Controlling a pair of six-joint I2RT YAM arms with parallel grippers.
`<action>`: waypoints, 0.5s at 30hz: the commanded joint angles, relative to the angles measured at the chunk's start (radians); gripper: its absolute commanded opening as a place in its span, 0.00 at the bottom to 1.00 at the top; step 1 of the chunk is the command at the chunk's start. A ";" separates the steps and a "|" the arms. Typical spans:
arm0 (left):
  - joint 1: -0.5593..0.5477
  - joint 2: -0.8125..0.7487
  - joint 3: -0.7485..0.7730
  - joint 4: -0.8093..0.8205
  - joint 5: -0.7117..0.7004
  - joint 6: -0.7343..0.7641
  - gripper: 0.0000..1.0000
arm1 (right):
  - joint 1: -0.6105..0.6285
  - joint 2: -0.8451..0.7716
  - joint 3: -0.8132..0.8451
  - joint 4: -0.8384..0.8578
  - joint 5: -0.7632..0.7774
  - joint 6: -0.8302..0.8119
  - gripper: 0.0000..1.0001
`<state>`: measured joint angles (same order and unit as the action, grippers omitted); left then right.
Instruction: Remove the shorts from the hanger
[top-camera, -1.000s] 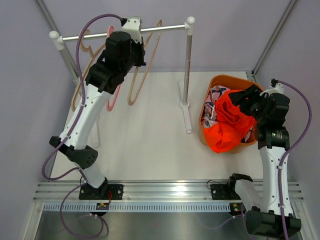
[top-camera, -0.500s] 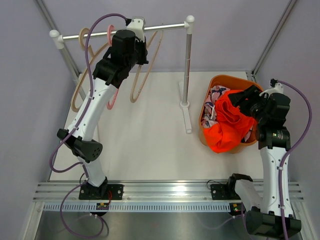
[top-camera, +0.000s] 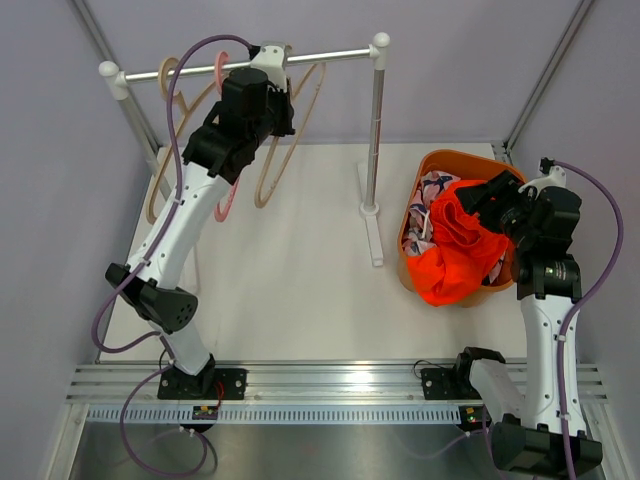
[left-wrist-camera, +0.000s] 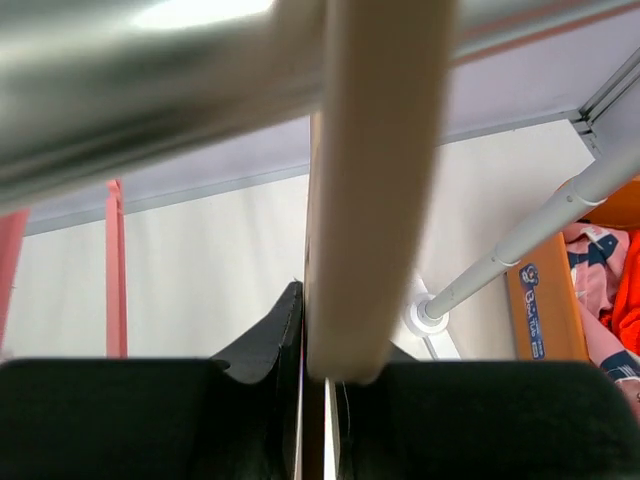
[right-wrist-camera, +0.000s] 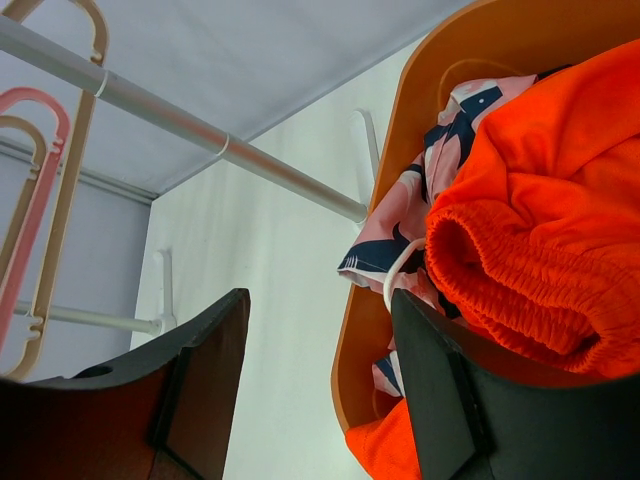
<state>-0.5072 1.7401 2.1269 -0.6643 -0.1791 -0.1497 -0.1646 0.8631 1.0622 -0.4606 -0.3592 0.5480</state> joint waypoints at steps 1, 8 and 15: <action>0.006 -0.062 0.021 0.066 0.004 0.012 0.16 | 0.005 -0.019 0.025 0.016 -0.023 -0.005 0.67; 0.006 -0.100 -0.008 0.080 0.026 0.004 0.31 | 0.005 -0.030 0.031 0.005 -0.021 -0.010 0.67; 0.003 -0.198 -0.039 0.057 0.061 0.013 0.57 | 0.005 -0.035 0.042 -0.001 -0.041 -0.031 0.70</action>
<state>-0.5072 1.6268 2.0892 -0.6422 -0.1596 -0.1459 -0.1646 0.8433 1.0622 -0.4618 -0.3622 0.5438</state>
